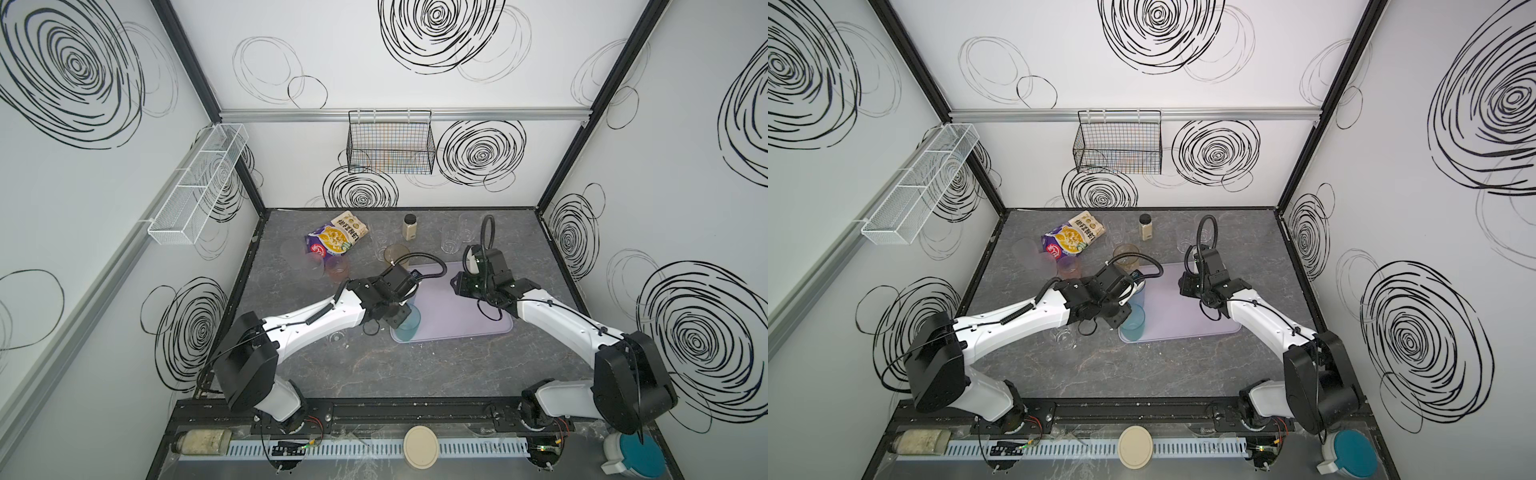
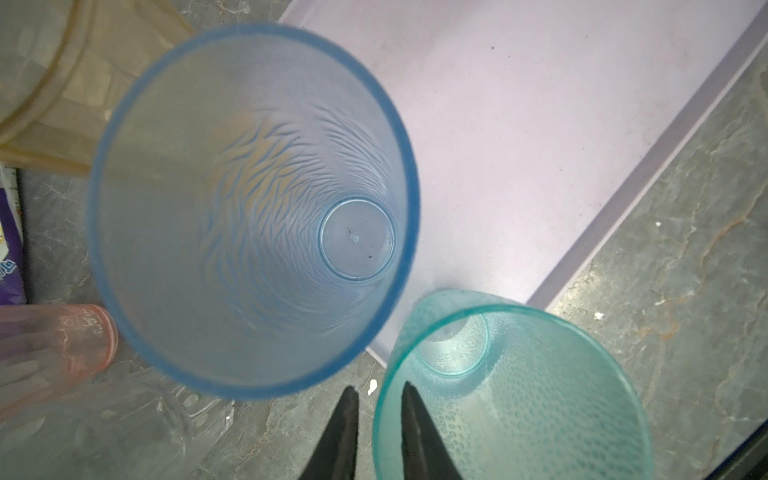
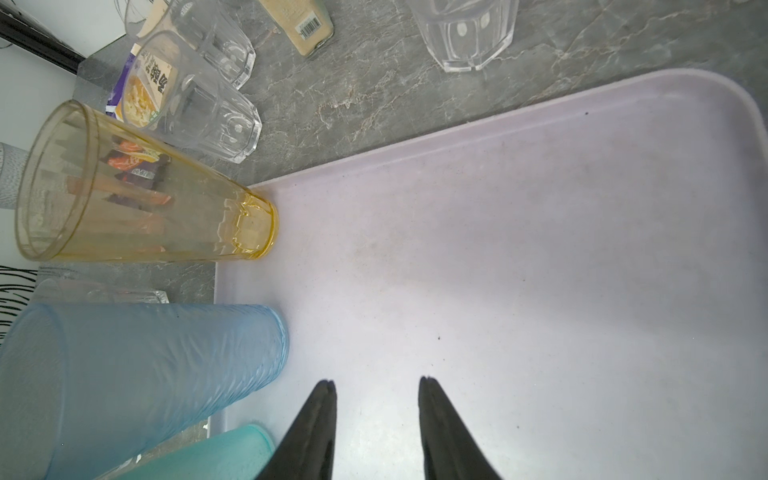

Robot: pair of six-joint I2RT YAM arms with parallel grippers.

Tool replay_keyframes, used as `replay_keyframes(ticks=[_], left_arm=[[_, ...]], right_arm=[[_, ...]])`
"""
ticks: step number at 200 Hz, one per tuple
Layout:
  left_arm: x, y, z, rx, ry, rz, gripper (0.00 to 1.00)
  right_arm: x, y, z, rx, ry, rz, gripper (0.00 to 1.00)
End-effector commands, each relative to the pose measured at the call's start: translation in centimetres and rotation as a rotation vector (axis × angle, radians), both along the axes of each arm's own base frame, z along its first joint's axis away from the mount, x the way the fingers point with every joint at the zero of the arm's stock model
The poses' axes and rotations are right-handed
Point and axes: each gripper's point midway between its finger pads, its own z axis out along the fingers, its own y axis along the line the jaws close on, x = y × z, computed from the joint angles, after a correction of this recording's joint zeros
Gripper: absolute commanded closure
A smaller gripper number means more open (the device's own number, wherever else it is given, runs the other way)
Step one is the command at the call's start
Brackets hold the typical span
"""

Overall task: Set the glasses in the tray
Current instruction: 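Lower the teal glass onto the tray and open the left gripper, then withdraw the left gripper from the tray while the right moves toward the clear glasses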

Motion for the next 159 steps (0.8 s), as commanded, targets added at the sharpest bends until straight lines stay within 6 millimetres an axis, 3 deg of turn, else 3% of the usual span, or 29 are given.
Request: replay_keyframes(ticks=[1,50,86,124,159], left_arm=[[0.6,-0.4,1.9,-0.050,-0.028,0.003,0.71],[1.2,0.1,6.8,-0.194,-0.092,0.020,0.56],[4.2,3.5,8.9,-0.333,-0.171,0.161,0.54],[7.0,9.2,9.2,-0.470,-0.310,0.417,0.42],[7.3,11.0,8.9,-0.479,-0.356,0.484,0.34]], right_arm=[[0.1,0.1,-0.2,-0.005,-0.001,-0.011,0.62],[0.4,0.3,-0.3,-0.002,0.001,-0.008,0.62],[0.3,2.4,-1.0,-0.007,0.017,0.034,0.62],[0.2,5.7,-1.7,-0.002,0.032,0.088,0.62],[0.6,8.1,-2.5,-0.004,0.051,0.132,0.62]])
